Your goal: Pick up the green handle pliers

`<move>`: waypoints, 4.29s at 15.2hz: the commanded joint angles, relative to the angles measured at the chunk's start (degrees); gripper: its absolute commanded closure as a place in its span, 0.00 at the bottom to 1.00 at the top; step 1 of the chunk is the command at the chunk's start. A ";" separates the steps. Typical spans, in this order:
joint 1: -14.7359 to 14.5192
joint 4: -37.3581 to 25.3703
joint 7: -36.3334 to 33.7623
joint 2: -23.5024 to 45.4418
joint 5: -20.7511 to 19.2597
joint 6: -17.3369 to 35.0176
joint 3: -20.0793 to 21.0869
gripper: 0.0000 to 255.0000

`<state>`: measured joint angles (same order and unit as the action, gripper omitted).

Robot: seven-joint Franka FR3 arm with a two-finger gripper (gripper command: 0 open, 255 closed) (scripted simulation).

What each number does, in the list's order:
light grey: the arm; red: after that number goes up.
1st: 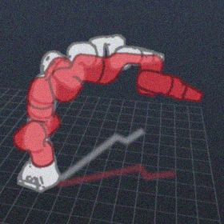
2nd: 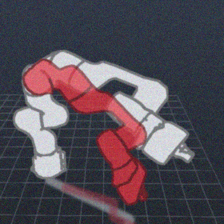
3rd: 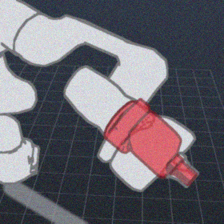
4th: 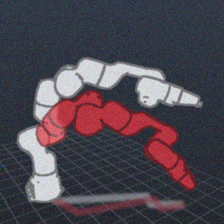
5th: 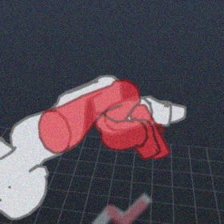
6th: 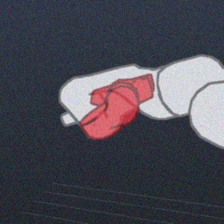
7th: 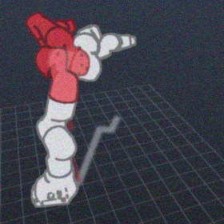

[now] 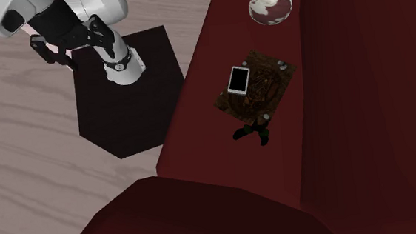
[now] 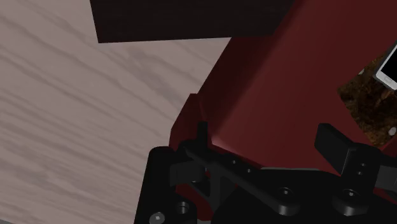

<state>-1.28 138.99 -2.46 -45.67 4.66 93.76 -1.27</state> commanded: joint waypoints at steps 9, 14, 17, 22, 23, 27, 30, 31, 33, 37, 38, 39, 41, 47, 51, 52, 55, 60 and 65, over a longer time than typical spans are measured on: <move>-5.19 -2.86 5.27 14.53 1.83 11.93 3.15 0.00; -7.99 -6.48 8.31 23.94 2.41 17.92 5.37 0.00; -9.50 -9.23 9.96 29.57 2.43 20.93 6.81 0.00; -11.84 -14.62 12.29 38.83 1.73 25.00 9.31 0.00; -12.30 -15.81 12.68 40.66 1.46 25.67 9.80 0.00; -14.19 -20.92 14.04 47.93 -0.01 27.92 11.75 0.00; -15.72 -25.08 14.86 53.31 -1.53 29.14 13.10 0.00; -16.26 -26.53 15.11 55.10 -2.11 29.46 13.52 0.00; -17.43 -29.53 15.58 58.66 -3.33 29.97 14.29 0.00; -19.29 -33.69 16.22 64.04 -5.29 31.06 15.20 0.00; -19.33 -33.38 16.19 64.39 -5.38 31.72 15.16 0.00; -19.36 -33.07 16.16 64.75 -5.47 32.38 15.12 0.00; -19.44 -32.50 16.11 65.50 -5.66 33.68 15.04 0.00; -19.50 -31.88 16.09 66.57 -5.92 35.35 14.89 1.00; -19.51 -31.95 16.07 66.61 -5.93 35.33 14.89 1.00; -19.52 -31.96 16.06 66.61 -5.93 35.32 14.89 1.00; -19.54 -31.85 16.02 66.52 -5.92 35.33 14.91 1.00; -19.35 -33.20 16.18 64.59 -5.43 32.10 15.14 1.00; -19.21 -34.87 16.29 62.91 -5.01 28.78 15.31 1.00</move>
<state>-20.46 104.54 13.89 17.54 -0.41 123.27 13.99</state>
